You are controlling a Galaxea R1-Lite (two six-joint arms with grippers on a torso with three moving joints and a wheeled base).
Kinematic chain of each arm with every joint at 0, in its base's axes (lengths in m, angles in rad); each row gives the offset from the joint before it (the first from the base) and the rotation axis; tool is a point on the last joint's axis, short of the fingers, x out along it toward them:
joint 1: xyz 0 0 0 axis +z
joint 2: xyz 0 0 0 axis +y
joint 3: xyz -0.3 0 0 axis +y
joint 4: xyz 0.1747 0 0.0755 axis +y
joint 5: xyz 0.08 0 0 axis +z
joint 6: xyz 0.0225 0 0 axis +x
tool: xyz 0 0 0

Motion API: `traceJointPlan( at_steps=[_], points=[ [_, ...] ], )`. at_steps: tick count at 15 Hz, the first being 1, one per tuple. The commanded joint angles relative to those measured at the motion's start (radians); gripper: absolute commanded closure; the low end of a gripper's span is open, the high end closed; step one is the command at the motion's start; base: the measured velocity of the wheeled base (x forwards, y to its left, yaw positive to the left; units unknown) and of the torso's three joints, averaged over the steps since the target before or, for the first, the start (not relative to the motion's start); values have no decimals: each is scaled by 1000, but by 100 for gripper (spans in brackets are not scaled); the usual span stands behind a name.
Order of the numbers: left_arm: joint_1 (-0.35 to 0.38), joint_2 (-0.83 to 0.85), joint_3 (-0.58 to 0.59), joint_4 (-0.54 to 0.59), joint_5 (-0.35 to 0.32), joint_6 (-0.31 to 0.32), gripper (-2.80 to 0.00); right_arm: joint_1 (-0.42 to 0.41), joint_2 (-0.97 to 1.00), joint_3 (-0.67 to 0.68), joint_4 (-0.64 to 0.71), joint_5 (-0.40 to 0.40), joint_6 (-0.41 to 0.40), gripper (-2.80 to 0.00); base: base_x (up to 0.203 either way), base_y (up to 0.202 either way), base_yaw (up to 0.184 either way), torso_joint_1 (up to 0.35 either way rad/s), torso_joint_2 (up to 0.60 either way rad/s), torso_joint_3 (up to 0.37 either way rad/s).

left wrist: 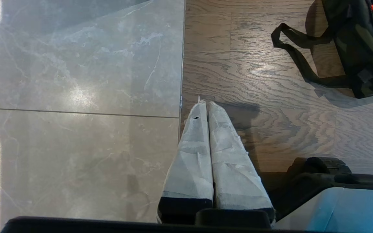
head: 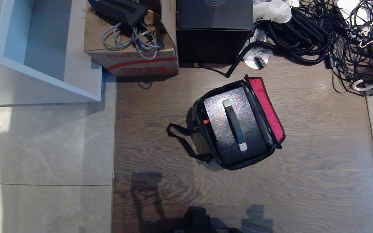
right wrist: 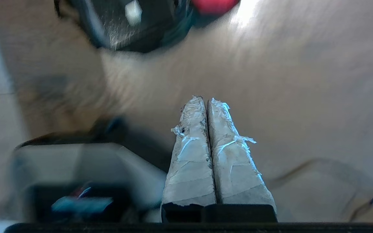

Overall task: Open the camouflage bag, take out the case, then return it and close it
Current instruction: Close the top of the storage box

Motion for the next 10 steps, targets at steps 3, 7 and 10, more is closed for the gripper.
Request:
traceJointPlan(
  at_steps=[3,7,10],
  points=[
    [0,-1,0,0,0,0,0,58,528,-98,-78,39,234,0,0,0,0,0,0,0],
    [0,0,0,0,0,0,0,70,967,-233,-337,43,370,0,0,0,0,0,0,0],
    [0,0,0,0,0,0,0,37,1276,-340,-552,-5,437,0,0,0,0,0,0,0]
  ],
)
